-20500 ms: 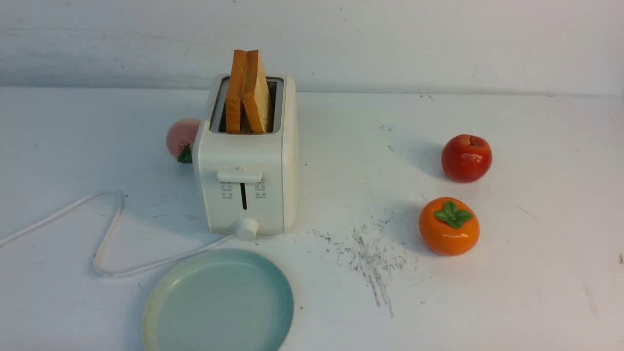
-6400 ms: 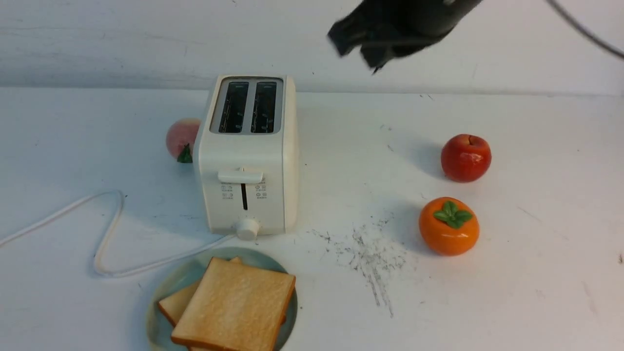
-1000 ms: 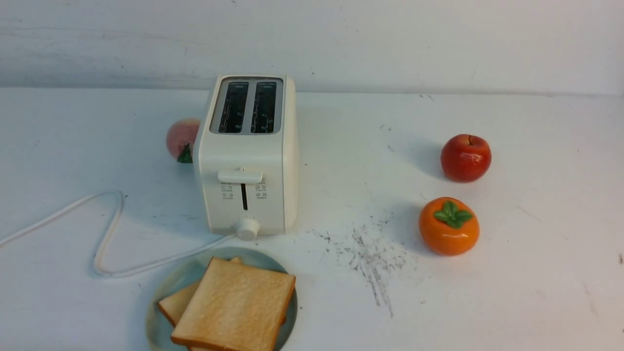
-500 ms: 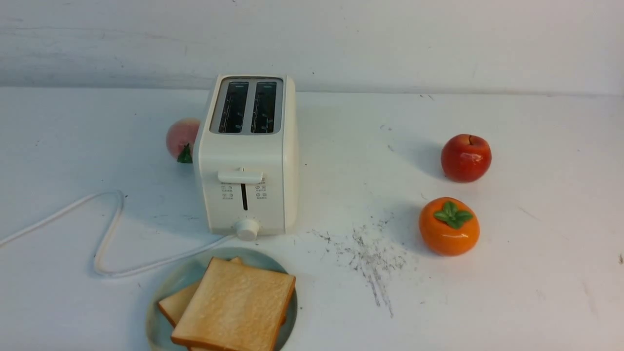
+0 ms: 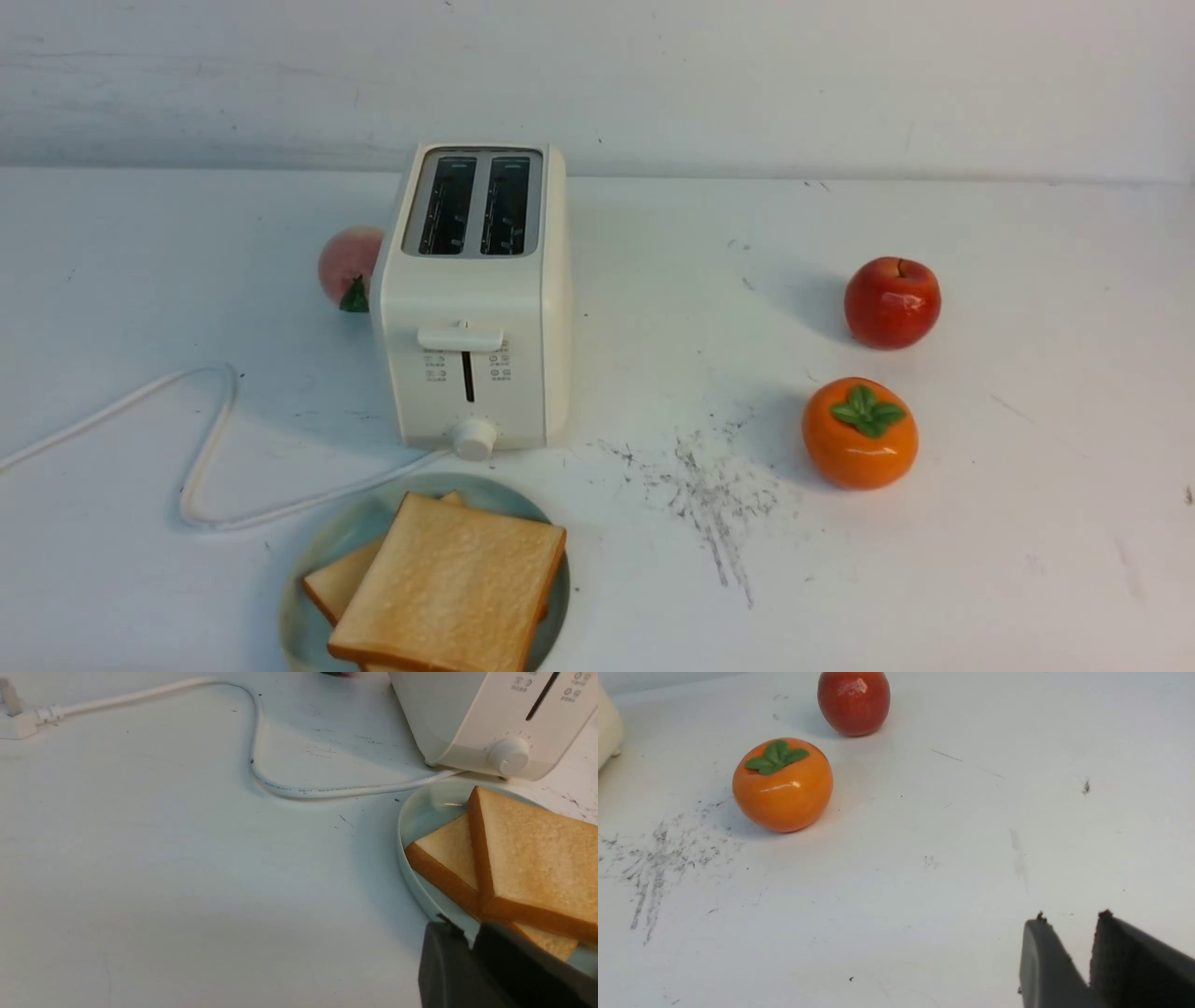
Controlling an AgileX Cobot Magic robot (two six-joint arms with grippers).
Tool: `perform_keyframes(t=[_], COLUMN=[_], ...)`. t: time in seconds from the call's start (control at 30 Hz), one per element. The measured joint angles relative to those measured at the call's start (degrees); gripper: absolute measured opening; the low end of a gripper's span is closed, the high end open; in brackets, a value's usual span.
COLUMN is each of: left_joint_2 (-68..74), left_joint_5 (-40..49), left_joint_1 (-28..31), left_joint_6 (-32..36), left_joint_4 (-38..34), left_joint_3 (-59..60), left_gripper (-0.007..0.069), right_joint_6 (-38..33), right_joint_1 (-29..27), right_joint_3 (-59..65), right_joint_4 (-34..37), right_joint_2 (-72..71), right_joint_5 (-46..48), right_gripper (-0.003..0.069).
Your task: Take toasted bread from bread machine on white table place on plate.
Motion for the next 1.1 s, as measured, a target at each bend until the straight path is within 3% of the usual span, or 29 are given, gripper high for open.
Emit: perform_keyframes(t=[1.1], left_joint_2=[0.0], left_joint_5=[0.0], left_joint_1=[0.0], left_joint_6=[0.0], left_joint_4=[0.0], left_joint_3=[0.0], left_gripper=[0.0113], right_joint_6=[0.0], right_joint_1=[-0.2], right_joint_3=[0.0], right_joint_4=[-0.1], right_joint_2=[0.0], right_joint_5=[0.0], right_gripper=[0.0213])
